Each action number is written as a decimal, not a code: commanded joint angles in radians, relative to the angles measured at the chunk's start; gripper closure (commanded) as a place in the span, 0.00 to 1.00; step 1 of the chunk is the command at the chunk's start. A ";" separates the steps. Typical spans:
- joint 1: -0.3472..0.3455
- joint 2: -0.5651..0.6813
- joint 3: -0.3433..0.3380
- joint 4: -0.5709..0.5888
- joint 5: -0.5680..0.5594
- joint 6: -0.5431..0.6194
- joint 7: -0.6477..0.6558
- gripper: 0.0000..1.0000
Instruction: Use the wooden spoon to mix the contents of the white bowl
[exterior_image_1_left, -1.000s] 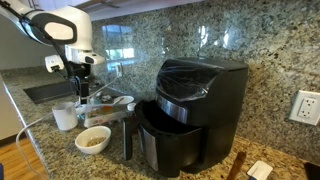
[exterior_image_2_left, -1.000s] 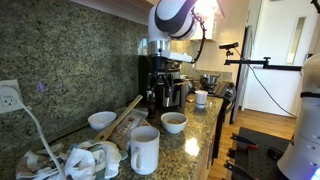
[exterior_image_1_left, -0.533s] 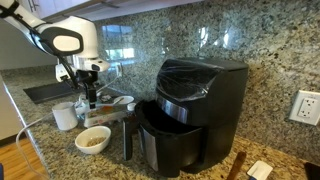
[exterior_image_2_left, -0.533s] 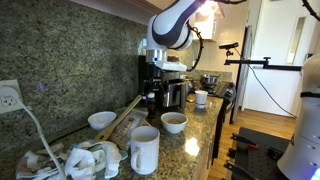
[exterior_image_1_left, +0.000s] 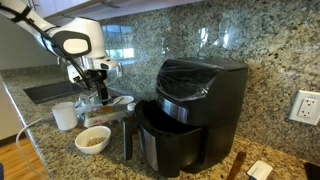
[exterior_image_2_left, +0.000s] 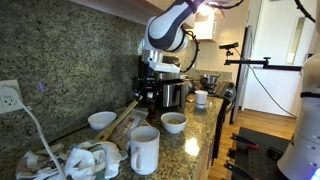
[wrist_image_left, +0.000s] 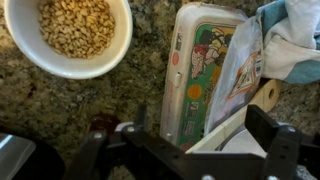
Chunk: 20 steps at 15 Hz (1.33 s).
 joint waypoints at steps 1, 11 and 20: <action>0.014 0.032 -0.017 0.037 -0.024 0.035 0.048 0.00; 0.039 0.068 -0.058 0.030 -0.117 0.166 0.143 0.00; 0.087 0.091 -0.105 0.022 -0.204 0.246 0.256 0.00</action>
